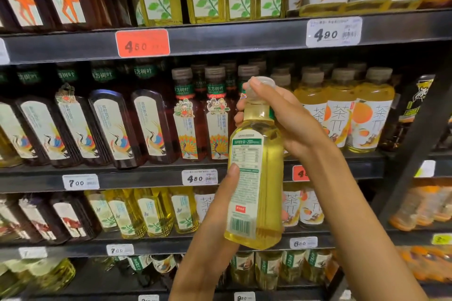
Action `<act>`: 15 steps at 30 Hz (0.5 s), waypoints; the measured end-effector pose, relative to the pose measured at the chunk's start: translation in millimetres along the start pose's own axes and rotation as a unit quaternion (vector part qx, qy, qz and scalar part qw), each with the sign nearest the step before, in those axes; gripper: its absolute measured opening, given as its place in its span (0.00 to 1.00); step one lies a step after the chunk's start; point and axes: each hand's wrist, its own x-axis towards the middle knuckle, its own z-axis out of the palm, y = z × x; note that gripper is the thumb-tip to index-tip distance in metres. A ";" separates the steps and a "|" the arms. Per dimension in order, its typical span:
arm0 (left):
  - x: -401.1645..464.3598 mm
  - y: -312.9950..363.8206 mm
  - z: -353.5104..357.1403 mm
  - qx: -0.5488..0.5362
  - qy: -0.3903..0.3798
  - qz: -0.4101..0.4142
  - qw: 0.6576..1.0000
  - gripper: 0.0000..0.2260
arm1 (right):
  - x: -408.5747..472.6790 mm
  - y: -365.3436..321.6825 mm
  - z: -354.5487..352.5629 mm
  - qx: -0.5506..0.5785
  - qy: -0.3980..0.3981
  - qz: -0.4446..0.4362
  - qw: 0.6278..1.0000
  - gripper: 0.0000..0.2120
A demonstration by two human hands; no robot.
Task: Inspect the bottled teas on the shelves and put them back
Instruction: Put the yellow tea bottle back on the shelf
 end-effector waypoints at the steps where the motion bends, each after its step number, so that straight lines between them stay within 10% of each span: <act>1: -2.1 -0.2 3.9 -0.031 -0.013 -0.004 0.999 0.32 | -0.5 1.4 0.7 0.027 -0.013 0.009 1.000 0.11; 6: -4.1 -2.1 12.7 -0.095 -0.065 -0.046 0.992 0.35 | 2.3 12.3 6.4 0.191 -0.012 0.098 0.977 0.12; 15: -5.9 7.8 6.5 -0.036 -0.008 -0.016 0.999 0.32 | 4.3 6.8 -0.4 0.009 0.080 0.088 0.993 0.18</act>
